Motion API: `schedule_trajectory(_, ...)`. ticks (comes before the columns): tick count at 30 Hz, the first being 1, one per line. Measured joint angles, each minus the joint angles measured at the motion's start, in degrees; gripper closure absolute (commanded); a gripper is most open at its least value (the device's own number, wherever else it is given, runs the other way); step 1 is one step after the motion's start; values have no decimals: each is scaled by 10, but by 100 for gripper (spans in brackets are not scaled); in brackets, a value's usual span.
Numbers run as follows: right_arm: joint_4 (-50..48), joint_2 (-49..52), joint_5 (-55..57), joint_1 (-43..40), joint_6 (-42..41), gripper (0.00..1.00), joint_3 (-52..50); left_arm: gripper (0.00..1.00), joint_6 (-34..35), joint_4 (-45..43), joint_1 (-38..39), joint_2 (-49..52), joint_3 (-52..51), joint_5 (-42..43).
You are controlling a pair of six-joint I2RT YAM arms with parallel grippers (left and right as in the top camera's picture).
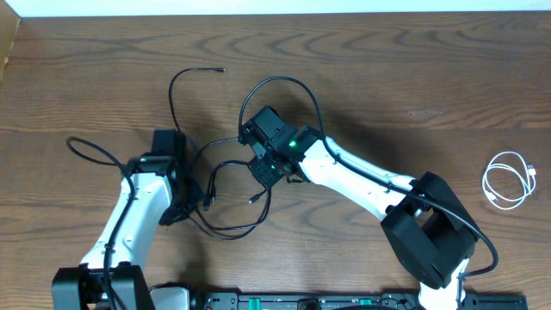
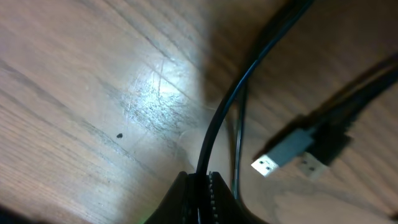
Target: Untangle cables
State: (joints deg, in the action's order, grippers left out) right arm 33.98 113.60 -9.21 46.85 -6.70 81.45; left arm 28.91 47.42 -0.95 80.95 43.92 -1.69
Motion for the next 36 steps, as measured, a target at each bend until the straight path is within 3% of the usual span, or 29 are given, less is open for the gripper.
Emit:
schedule_trajectory(20, -14, 16, 0, 0, 0, 68, -2, 92, 0, -85, 0, 0, -62, 0)
schedule_trajectory(27, -27, 53, 1, 0, 2, 82, -3, 92, 0, -88, 0, 0, -62, 0)
schedule_trajectory(33, -33, 61, 1, 0, 4, 99, -4, 92, 0, -89, 0, 0, -62, 0)
schedule_trajectory(36, -33, 61, 7, 0, 4, 99, -4, 92, 0, -89, 0, 0, -62, 0)
